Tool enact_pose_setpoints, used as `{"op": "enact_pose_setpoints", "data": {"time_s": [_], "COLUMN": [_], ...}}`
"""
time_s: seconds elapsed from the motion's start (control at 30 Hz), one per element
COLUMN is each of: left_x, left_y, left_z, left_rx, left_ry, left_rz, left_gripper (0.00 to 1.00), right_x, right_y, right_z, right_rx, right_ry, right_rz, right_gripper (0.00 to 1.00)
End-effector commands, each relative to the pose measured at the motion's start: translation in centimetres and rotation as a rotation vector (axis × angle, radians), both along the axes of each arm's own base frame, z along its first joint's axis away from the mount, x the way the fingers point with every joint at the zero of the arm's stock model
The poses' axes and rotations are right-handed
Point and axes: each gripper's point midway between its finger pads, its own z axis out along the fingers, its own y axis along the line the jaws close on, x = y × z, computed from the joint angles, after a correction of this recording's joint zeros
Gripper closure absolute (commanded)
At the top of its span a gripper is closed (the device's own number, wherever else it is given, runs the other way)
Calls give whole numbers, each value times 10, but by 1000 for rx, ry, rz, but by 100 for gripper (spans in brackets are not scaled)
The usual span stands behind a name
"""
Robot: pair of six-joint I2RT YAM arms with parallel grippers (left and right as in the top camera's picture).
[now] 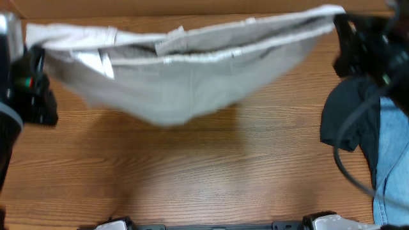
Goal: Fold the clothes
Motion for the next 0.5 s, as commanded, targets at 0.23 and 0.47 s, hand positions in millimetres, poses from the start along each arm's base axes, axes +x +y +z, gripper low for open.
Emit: {"op": "enact_pose_setpoints", "data": {"time_s": [0.23,0.47], "left_x": [-14,108], "left_y": [34,54], "left_z": [-22,-105], "left_rx": [4,-38], "left_ry": [100,390], "left_rz": [211,180], "left_gripper": [96,95], "right_x": [-29,84], "right_y": [-6,13], "right_z": [-13,-98], "right_rx": [77,31], "right_ry": [98,347], "right_rz": [-25,-36], "right_gripper": [96,96]}}
